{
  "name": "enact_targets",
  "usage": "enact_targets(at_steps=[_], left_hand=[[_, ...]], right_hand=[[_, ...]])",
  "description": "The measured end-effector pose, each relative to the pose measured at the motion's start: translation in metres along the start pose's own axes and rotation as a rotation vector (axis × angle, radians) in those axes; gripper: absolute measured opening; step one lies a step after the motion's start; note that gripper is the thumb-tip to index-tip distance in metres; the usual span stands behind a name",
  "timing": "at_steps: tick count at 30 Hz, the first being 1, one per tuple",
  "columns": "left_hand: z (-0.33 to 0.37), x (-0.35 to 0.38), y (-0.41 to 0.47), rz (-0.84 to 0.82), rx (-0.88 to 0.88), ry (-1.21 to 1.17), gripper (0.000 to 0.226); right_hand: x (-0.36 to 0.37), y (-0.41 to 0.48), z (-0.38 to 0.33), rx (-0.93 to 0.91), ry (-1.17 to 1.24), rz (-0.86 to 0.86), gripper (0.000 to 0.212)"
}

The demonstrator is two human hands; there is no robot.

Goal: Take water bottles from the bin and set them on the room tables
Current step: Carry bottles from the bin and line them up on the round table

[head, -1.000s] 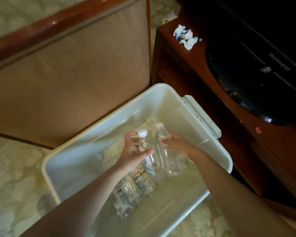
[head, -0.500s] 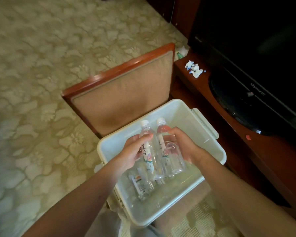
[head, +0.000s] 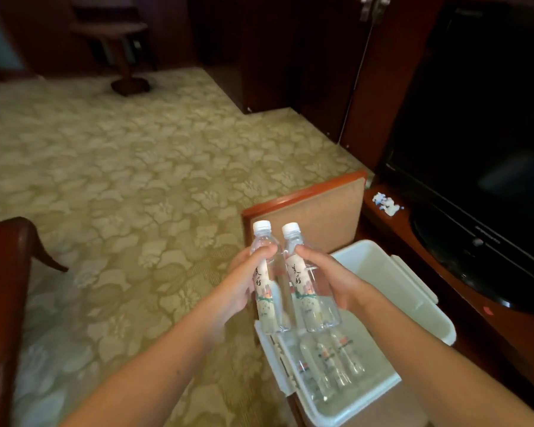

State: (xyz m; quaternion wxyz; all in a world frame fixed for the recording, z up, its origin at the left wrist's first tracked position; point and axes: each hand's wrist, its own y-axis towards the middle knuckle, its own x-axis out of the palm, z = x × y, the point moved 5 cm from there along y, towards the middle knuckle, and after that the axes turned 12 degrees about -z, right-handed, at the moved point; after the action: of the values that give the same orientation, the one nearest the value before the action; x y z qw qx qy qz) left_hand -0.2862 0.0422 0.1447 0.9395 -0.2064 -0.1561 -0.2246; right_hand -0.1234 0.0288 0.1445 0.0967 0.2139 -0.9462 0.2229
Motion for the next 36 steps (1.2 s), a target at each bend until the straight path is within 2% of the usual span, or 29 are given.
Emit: enact_targets(at_steps=[3, 6, 9, 12, 14, 18, 22, 27, 32, 36], left_hand=[[0.025, -0.037, -0.045, 0.083, 0.071, -0.024, 0.063], [0.048, -0.073, -0.096, 0.137, 0.140, -0.095, 0.052], [0.069, -0.110, -0.146, 0.180, 0.216, -0.141, 0.038], [0.085, -0.145, -0.194, 0.246, 0.255, -0.151, 0.045], [0.094, -0.167, -0.224, 0.279, 0.284, -0.159, 0.039], [0.107, -0.209, -0.275, 0.325, 0.356, -0.208, 0.025], [0.115, -0.241, -0.314, 0.339, 0.376, -0.279, 0.018], [0.124, -0.275, -0.343, 0.461, 0.434, -0.249, 0.048], [0.134, -0.306, -0.346, 0.471, 0.446, -0.272, 0.030], [0.145, -0.330, -0.327, 0.476, 0.409, -0.285, 0.037]], right_hand=[[0.059, 0.012, -0.009, -0.053, 0.022, -0.062, 0.068], [0.120, 0.024, -0.016, -0.081, 0.033, -0.119, 0.060], [0.185, 0.036, -0.020, -0.060, -0.025, -0.200, 0.070], [0.246, 0.049, -0.023, -0.071, -0.029, -0.263, 0.055], [0.284, 0.058, -0.024, -0.062, 0.005, -0.305, 0.052], [0.345, 0.078, -0.032, -0.092, -0.088, -0.388, 0.062], [0.390, 0.098, -0.033, -0.084, -0.107, -0.446, 0.061], [0.433, 0.127, -0.034, -0.062, -0.104, -0.501, 0.056], [0.455, 0.164, -0.037, -0.026, -0.080, -0.506, 0.060], [0.456, 0.194, -0.048, -0.028, -0.055, -0.511, 0.053]])
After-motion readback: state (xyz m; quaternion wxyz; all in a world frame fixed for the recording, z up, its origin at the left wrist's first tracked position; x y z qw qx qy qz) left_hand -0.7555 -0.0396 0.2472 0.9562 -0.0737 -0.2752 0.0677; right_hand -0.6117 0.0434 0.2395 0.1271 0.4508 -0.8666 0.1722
